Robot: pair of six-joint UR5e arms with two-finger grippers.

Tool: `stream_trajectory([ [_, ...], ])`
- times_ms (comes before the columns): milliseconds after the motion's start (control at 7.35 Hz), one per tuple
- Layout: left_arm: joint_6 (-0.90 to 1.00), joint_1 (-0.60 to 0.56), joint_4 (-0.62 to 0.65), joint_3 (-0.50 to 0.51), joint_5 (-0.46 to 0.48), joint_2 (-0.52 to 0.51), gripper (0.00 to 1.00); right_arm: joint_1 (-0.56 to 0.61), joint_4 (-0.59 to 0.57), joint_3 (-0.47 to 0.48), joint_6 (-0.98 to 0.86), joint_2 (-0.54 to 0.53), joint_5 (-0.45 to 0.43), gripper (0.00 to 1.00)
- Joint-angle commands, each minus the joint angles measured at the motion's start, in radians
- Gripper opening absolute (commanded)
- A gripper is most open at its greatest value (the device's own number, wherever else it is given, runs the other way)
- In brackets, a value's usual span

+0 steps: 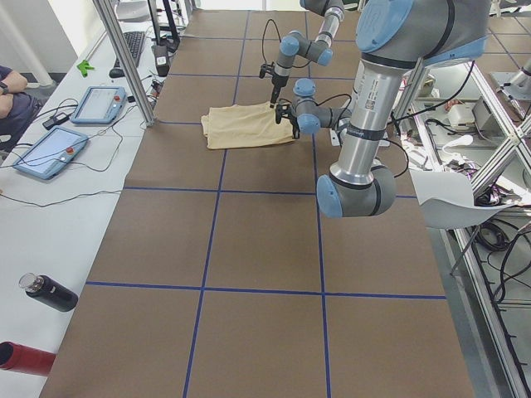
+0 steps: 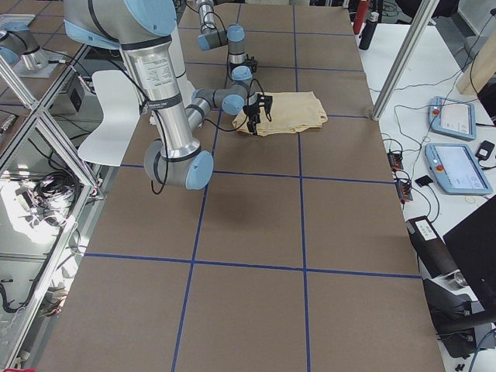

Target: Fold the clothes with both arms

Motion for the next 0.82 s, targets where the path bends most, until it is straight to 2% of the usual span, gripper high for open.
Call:
stream_trajectory([
  [0,0.002,0.000,-0.001,0.000,-0.002,0.000,0.00,-0.011,0.000,-0.003,0.001,-0.002,-0.019,0.66],
  [544,0.002,0.000,0.000,-0.002,-0.002,0.000,0.00,-0.026,-0.002,-0.001,0.001,-0.006,-0.045,0.65],
  [680,0.002,0.000,0.000,-0.002,-0.002,0.000,0.00,-0.026,-0.002,-0.003,0.001,-0.003,-0.043,0.49],
])
